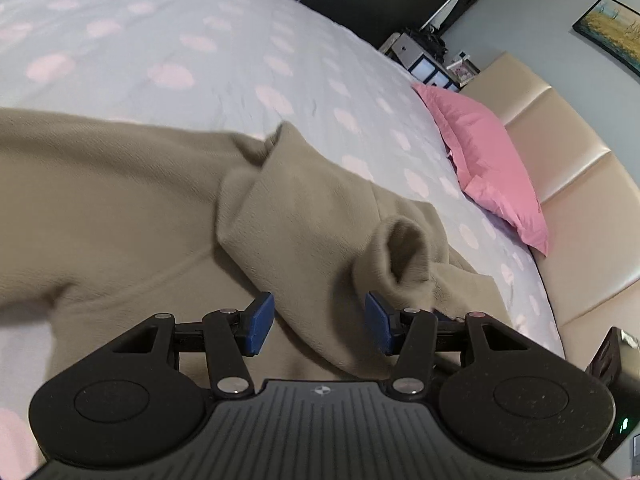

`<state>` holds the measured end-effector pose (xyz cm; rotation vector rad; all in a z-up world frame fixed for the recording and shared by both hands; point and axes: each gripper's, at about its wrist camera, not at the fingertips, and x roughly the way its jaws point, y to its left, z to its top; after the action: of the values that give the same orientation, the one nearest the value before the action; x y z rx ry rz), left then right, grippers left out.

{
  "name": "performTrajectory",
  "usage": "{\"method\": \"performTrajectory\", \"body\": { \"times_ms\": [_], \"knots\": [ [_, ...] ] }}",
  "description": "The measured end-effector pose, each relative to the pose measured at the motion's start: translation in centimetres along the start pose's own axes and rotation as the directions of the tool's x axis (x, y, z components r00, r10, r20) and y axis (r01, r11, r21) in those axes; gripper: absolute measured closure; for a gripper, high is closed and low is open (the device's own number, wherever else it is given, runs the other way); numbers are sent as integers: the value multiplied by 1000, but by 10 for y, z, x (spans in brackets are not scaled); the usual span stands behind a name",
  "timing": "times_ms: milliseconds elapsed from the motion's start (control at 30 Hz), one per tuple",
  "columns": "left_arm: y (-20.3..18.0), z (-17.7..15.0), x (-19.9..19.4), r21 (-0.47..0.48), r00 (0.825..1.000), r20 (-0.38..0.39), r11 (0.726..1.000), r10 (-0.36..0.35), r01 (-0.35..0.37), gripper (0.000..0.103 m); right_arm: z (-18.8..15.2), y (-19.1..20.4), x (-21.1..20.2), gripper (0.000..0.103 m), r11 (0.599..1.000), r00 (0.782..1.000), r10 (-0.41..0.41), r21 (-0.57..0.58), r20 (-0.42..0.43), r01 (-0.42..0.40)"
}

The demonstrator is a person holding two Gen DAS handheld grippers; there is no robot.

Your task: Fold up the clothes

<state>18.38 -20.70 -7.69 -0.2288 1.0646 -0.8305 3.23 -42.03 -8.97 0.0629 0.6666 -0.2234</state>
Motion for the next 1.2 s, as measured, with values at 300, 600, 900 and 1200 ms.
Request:
{"method": "performTrajectory", "body": {
  "times_ms": [300,600,900,1200],
  "knots": [
    [-17,-1,12,23,1000,-5,999,-24,25,49,-7,24,-33,29,980,988,152,-134,6,-149],
    [-29,-14,28,84,999,-24,996,23,-21,36,-26,6,-90,27,988,982,123,-75,-144,-135],
    [-22,-23,56,94,999,-44,996,14,-10,74,-49,-60,-123,26,998,984,25,53,-175,-16],
    [-73,-8,8,231,990,113,971,-87,59,98,-86,-127,-129,25,969,953,-158,144,-260,200]
  ]
}}
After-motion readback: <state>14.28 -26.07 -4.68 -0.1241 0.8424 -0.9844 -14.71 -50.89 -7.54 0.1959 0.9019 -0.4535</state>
